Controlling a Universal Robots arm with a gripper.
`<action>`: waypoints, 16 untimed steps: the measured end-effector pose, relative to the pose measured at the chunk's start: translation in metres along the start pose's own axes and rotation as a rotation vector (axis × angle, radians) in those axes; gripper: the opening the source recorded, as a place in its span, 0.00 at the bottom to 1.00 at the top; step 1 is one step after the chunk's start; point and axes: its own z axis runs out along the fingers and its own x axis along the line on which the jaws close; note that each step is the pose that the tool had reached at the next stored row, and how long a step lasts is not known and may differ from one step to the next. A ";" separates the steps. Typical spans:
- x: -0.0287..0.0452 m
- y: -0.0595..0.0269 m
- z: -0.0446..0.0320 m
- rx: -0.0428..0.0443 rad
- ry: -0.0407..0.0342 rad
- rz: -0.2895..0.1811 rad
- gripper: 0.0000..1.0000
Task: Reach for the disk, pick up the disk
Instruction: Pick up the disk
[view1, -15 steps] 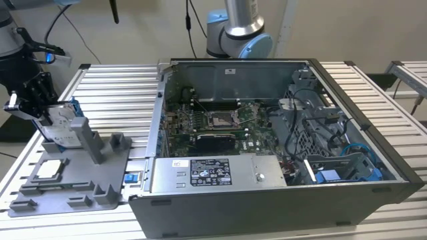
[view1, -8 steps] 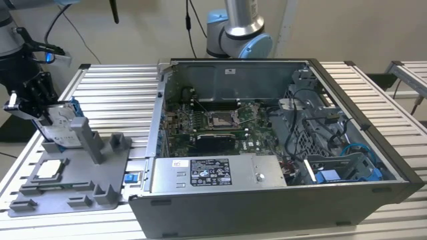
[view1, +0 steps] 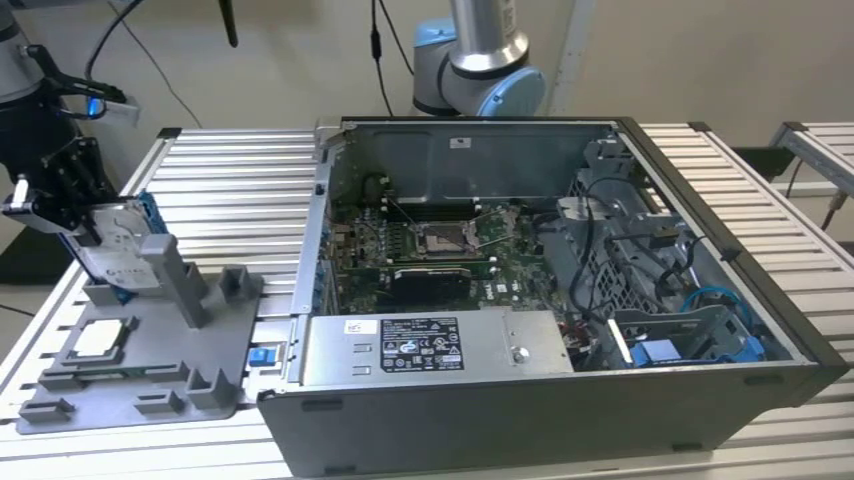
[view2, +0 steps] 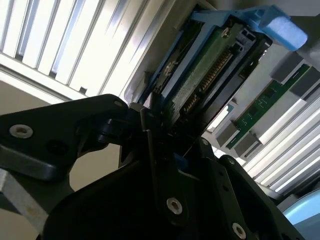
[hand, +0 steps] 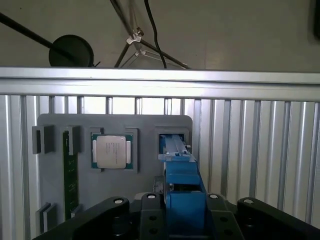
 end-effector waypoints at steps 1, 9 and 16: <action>0.0000 0.0000 -0.0021 0.0001 0.0000 0.000 0.00; 0.0002 -0.0001 -0.0182 0.0000 0.0000 0.000 0.00; 0.0003 -0.0002 -0.0309 0.0000 0.0000 0.000 0.00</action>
